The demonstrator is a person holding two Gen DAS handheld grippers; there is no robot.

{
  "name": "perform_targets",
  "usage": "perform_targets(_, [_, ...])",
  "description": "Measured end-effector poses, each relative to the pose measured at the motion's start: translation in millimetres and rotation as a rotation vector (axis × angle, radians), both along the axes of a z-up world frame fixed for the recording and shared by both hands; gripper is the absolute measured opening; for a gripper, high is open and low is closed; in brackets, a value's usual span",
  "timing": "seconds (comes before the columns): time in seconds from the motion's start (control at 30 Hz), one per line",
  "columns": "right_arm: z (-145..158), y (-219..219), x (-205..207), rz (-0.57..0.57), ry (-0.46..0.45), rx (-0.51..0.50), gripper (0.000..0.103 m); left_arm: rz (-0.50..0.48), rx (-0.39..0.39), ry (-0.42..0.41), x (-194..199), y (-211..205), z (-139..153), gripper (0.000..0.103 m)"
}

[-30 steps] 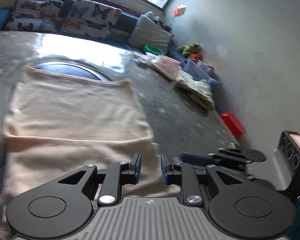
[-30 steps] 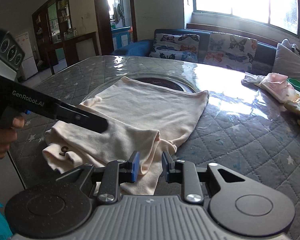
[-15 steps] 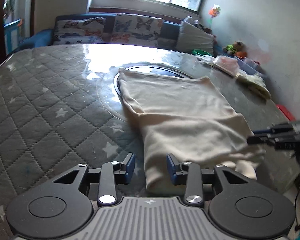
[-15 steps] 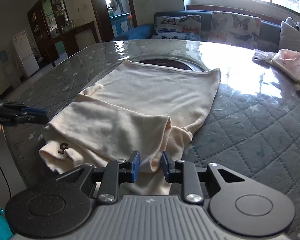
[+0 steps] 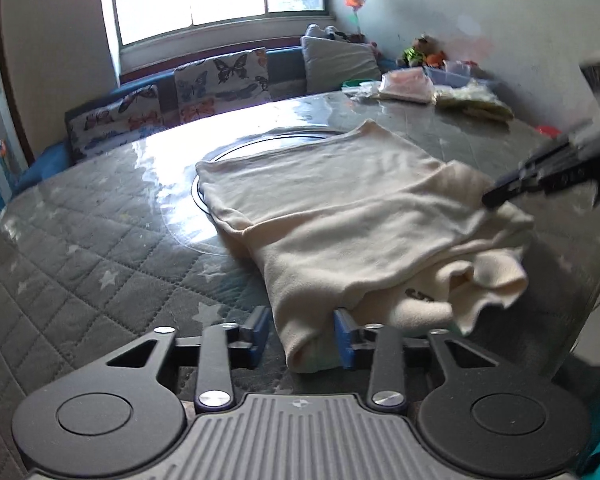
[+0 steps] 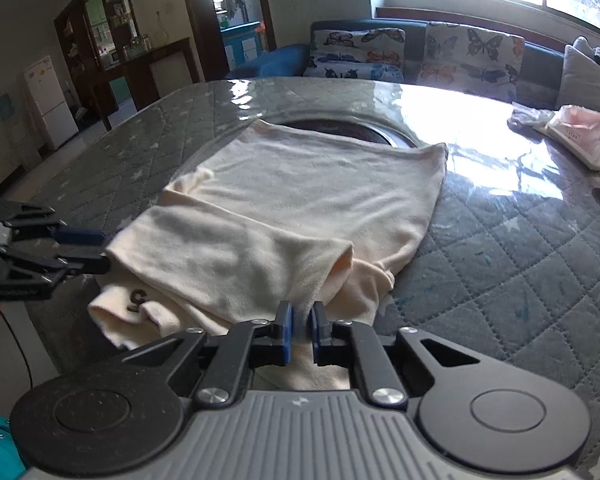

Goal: Fold clothes

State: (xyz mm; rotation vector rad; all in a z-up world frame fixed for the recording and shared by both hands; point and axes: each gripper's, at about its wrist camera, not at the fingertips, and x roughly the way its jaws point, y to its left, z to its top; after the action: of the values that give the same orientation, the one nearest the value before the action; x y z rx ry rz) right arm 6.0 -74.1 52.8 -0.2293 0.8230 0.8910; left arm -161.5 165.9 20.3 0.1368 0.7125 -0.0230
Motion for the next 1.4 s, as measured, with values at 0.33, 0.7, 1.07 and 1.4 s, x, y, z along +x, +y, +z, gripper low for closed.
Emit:
perform_targets(0.33, [26, -4, -15, 0.031, -0.044, 0.032, 0.007, 0.090, 0.007, -0.040, -12, 17, 5, 0.003])
perform_targets(0.7, [5, -5, -7, -0.004, 0.002, 0.014, 0.015, -0.063, 0.037, -0.071, -16, -4, 5, 0.026])
perform_targets(1.07, [11, -6, -13, 0.018, -0.008, 0.024, 0.008, 0.031, 0.053, -0.093, -17, 9, 5, 0.001])
perform_targets(1.4, [13, -15, -3, -0.022, 0.003, 0.051, 0.022, -0.009, 0.035, -0.102, -24, 11, 10, 0.013])
